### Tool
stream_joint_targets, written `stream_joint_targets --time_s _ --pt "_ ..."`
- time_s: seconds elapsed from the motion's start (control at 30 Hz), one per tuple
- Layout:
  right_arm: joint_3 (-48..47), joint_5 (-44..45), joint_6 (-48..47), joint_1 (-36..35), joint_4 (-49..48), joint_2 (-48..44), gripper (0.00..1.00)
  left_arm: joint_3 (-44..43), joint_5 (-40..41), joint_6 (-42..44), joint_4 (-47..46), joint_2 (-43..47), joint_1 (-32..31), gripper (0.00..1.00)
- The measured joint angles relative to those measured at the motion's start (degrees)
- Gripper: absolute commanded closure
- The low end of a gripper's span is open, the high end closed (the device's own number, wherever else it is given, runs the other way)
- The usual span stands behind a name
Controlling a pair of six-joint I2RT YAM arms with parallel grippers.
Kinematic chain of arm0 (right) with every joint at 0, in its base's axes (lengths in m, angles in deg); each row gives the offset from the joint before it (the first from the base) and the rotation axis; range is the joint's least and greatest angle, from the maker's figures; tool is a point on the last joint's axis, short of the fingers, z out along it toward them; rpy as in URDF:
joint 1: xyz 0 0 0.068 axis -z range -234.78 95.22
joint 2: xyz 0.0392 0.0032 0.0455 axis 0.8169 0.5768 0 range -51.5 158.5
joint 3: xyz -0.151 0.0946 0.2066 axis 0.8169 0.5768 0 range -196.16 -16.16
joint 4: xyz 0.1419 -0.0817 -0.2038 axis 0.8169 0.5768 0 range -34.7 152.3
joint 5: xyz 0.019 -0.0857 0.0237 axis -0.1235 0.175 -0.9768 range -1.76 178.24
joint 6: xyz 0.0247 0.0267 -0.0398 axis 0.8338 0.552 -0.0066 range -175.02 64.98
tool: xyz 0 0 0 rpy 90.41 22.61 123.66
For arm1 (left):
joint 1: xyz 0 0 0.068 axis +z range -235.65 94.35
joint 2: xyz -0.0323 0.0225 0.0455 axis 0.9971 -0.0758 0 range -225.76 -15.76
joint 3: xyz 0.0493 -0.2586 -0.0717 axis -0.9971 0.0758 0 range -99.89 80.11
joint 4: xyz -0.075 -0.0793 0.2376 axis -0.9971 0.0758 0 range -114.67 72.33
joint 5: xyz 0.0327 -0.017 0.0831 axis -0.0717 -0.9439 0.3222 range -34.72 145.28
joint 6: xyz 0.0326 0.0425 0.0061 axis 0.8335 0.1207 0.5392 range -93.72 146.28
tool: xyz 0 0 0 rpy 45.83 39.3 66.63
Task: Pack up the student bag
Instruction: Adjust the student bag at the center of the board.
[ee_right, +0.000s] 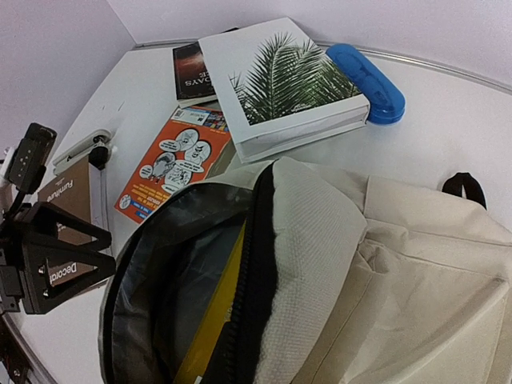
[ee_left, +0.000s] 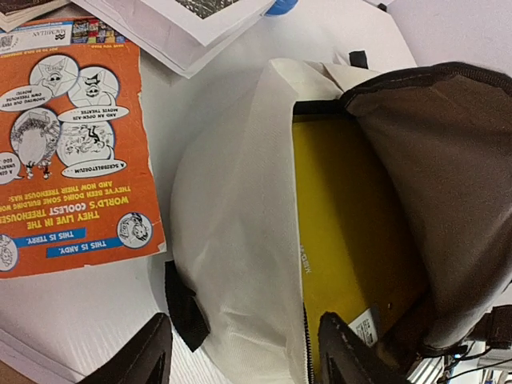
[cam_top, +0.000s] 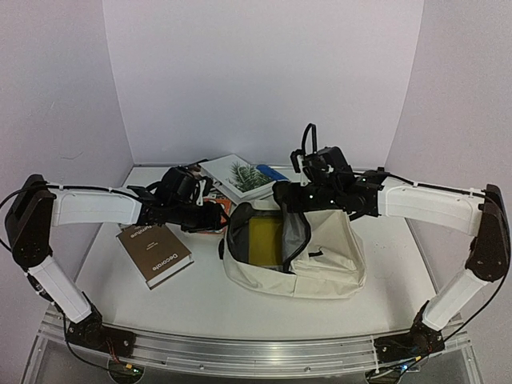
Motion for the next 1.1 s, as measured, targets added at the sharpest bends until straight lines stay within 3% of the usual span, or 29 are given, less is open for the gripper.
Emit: stream_joint_targets --time_s 0.2,0.33,0.4,0.57,0.7,0.8,1.03,1.1 --pt "-0.01 -1.16 -0.23 0.00 -0.04 0.08 1.00 -10.00 2.72 7.93 5.40 -5.71 0.15 0.17" --pt "0.11 -0.86 0.03 0.00 -0.04 0.00 1.00 -16.22 2.78 11.52 6.53 -10.88 0.15 0.19" --pt "0.27 -0.01 0.50 0.00 -0.05 -0.14 1.00 -18.14 2.33 12.59 6.62 -13.14 0.15 0.26" --pt "1.11 3.62 2.60 0.00 -0.06 -1.07 1.00 -21.34 1.86 13.35 8.39 -17.71 0.15 0.71" --pt "3.04 5.44 4.46 0.20 -0.30 -2.96 1.00 -21.83 2.89 12.35 9.19 -18.46 0.15 0.95" --pt "5.30 5.10 6.15 1.81 -0.57 -4.93 1.00 -21.79 4.83 10.78 9.47 -18.46 0.25 0.99" --pt "13.00 -0.43 10.65 11.92 -1.30 -7.27 1.00 -16.11 4.48 4.69 6.85 -16.20 3.26 1.00" --pt "14.40 -1.72 11.43 13.32 -1.20 -7.26 0.96 -14.17 3.41 2.81 5.88 -15.51 4.03 1.00"
